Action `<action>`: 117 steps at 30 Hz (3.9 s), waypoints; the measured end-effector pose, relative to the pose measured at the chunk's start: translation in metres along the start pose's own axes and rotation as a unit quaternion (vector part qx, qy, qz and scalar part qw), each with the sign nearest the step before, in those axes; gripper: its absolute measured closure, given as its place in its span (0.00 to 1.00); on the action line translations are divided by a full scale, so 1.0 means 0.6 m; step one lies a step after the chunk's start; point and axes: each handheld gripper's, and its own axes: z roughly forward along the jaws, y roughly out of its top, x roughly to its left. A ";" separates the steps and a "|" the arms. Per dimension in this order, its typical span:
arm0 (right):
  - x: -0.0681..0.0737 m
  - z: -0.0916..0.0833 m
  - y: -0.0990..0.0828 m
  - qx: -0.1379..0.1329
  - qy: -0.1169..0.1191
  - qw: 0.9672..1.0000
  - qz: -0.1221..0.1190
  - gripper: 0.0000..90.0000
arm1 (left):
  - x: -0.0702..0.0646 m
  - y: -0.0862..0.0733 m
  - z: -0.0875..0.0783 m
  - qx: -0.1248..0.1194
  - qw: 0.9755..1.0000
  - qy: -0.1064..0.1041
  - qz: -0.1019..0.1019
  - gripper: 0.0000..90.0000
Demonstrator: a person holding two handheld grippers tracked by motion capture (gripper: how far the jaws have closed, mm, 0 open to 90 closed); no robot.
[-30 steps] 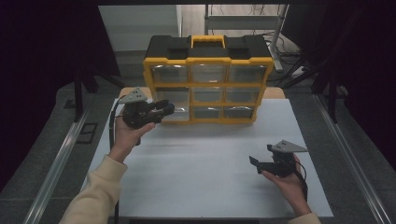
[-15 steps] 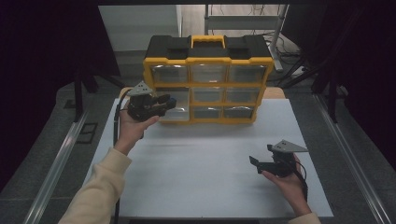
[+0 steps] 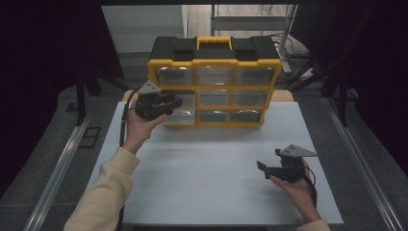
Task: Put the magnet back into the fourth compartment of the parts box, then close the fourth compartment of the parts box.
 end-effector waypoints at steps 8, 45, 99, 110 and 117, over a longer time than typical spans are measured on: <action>-0.001 0.000 0.000 0.000 0.000 1.000 0.000 0.13 | 0.007 -0.001 0.002 -0.005 1.000 0.013 -0.010 0.69; 0.001 -0.001 0.000 0.000 -0.001 1.000 -0.002 0.13 | -0.033 -0.040 -0.067 -0.054 0.991 -0.120 0.009 0.30; 0.001 -0.005 0.000 -0.002 -0.003 1.000 -0.001 0.13 | -0.059 -0.119 -0.042 0.028 0.996 -0.083 0.008 0.39; 0.000 -0.005 0.001 -0.004 -0.003 1.000 0.000 0.13 | -0.054 -0.122 -0.036 0.034 0.997 -0.075 0.002 0.43; 0.001 -0.004 -0.001 -0.001 -0.003 1.000 -0.001 0.13 | -0.049 -0.122 -0.028 0.035 0.997 -0.065 -0.003 0.64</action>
